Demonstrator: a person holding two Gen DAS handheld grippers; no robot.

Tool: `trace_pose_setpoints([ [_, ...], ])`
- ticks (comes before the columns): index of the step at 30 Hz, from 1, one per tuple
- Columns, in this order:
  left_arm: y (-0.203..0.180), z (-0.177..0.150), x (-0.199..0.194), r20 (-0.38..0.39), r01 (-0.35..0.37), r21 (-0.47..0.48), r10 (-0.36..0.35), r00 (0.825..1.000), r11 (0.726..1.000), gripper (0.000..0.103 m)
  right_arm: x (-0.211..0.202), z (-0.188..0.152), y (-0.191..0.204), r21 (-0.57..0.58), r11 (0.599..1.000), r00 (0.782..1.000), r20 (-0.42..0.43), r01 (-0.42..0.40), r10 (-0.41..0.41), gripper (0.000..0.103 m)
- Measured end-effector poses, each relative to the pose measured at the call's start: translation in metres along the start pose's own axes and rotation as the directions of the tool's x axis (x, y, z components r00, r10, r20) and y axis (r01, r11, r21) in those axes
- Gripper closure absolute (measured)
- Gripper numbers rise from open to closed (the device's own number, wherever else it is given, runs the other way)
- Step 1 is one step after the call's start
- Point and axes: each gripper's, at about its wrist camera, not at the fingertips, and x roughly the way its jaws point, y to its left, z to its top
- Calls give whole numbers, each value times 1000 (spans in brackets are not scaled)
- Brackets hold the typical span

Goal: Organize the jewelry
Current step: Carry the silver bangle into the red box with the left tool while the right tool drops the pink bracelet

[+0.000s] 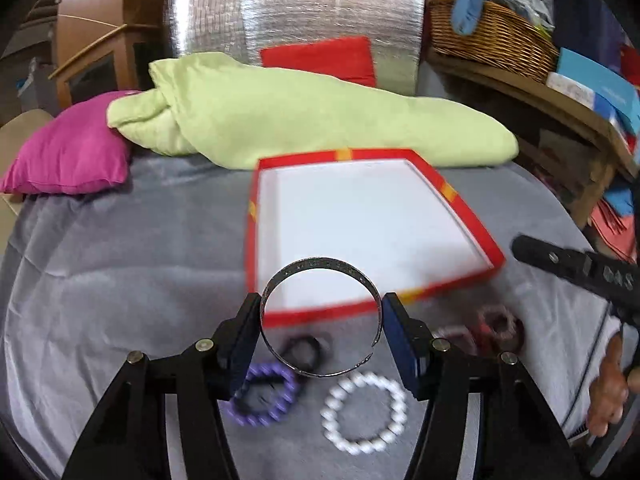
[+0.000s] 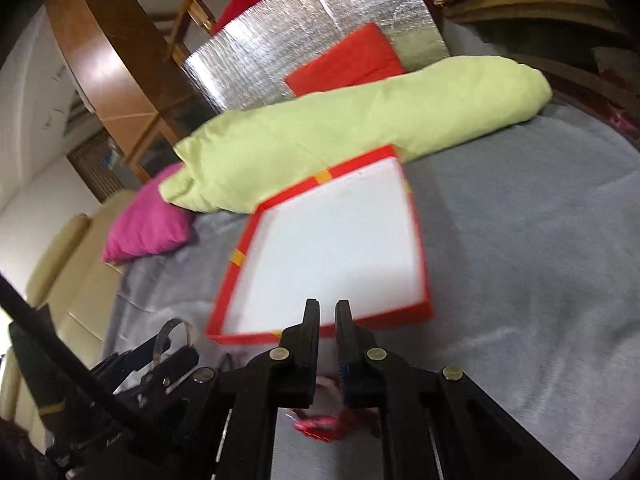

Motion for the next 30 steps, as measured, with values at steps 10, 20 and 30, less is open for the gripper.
trace_pose_setpoints([
  [10, 23, 13, 55, -78, -27, -22, 25, 997, 999, 41, 43, 25, 3, 69, 997, 1000, 6, -22, 22, 94],
  [20, 25, 14, 44, -48, -2, -6, 2, 999, 1000, 41, 40, 8, -36, 58, 993, 951, -300, 100, -78, 90],
  [30, 5, 8, 31, -27, 16, 31, -15, 1000, 999, 41, 44, -13, -33, -92, 984, 909, -379, 151, -175, 64],
])
